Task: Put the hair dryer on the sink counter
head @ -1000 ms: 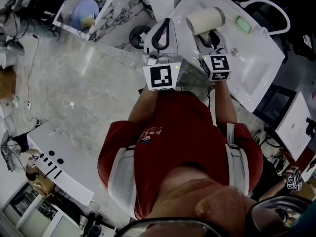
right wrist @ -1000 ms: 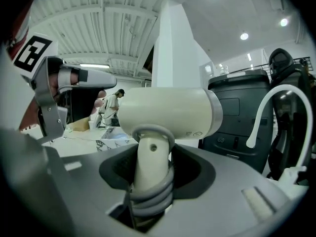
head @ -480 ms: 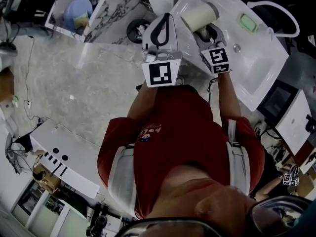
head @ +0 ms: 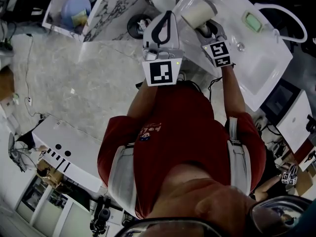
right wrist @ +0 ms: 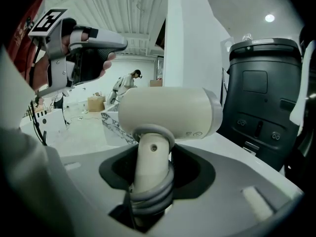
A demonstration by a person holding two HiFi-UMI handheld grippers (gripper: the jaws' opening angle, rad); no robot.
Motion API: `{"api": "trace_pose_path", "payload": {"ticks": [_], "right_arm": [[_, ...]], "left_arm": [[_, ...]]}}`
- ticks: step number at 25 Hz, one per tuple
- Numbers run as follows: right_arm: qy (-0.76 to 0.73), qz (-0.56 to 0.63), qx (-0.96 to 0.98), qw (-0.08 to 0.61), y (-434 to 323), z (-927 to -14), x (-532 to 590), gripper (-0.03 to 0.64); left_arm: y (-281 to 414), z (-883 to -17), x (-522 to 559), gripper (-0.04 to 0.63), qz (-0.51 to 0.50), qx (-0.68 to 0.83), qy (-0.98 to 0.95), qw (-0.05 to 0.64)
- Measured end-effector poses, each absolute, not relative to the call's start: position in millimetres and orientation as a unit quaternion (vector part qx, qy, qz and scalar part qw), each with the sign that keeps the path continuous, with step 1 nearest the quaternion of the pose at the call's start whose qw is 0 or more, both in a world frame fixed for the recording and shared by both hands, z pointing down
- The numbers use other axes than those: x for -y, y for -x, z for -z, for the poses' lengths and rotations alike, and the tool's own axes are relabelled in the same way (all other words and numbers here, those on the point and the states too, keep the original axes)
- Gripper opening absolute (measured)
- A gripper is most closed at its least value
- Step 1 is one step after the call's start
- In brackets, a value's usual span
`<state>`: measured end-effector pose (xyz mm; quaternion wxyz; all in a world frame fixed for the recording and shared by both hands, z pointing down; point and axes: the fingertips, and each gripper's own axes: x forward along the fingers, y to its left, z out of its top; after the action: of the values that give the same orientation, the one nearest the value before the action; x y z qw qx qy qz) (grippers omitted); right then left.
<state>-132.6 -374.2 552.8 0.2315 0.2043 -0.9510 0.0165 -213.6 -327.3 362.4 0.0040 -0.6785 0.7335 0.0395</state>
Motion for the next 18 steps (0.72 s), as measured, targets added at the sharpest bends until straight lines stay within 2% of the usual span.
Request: {"api": "trace_pose_path", "payload": {"ticks": [18], "right_arm": [[-0.107, -0.038, 0.945, 0.306, 150, -620, 392, 0.183]], "left_arm": [[230, -388, 353, 0.002, -0.028, -0.724, 0.689, -0.029]]}}
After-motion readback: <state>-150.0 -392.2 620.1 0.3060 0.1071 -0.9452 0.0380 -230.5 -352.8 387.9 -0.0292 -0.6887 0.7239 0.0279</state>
